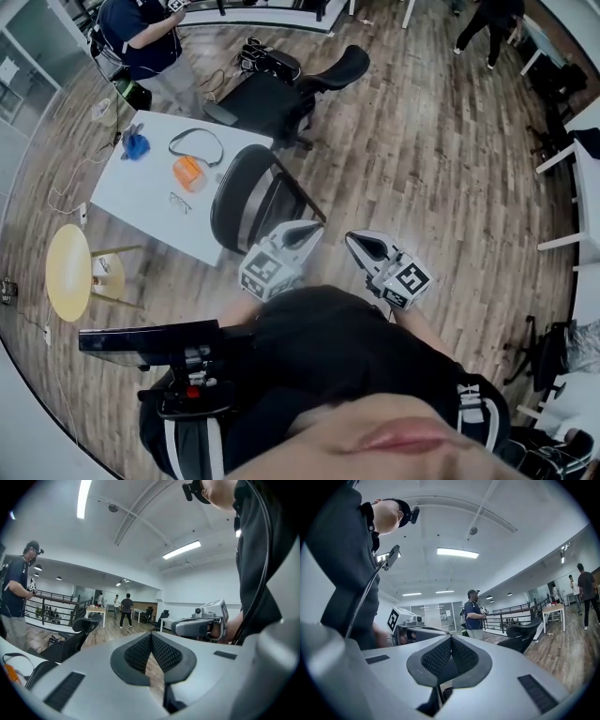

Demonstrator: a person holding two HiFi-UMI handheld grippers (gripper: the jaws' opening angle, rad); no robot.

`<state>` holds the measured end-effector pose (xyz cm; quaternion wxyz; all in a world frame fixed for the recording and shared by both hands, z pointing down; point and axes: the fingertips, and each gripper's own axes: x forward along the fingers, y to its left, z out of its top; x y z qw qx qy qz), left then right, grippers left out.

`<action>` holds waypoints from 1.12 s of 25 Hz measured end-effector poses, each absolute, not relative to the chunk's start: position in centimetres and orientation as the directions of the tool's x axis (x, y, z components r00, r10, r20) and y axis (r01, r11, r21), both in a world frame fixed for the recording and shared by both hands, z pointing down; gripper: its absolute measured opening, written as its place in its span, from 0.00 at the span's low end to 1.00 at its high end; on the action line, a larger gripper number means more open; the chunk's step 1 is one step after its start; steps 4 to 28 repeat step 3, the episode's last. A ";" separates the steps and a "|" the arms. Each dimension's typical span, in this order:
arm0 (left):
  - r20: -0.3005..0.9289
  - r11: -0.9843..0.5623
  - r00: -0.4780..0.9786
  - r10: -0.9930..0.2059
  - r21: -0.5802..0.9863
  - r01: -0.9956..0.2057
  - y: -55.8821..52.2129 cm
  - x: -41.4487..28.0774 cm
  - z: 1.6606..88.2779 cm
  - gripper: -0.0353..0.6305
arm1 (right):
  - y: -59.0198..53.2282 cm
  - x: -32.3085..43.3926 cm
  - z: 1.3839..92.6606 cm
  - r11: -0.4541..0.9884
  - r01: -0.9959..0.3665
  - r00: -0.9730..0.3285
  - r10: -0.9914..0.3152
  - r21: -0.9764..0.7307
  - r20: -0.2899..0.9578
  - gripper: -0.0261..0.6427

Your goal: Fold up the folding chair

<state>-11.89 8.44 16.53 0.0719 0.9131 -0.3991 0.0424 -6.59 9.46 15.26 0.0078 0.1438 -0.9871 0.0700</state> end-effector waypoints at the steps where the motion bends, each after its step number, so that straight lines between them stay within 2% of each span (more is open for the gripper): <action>1: 0.135 -0.673 0.680 -0.721 0.099 -0.733 8.4 -11.8 16.6 0.06 | 9.5 -6.5 15.3 0.948 -0.287 -0.958 -0.284 -0.136 0.037 0.05; 28: 0.135 -0.677 0.684 -0.717 0.102 -0.729 8.5 -11.7 16.8 0.06 | 9.5 -6.4 15.4 0.948 -0.289 -0.957 -0.286 -0.136 0.041 0.05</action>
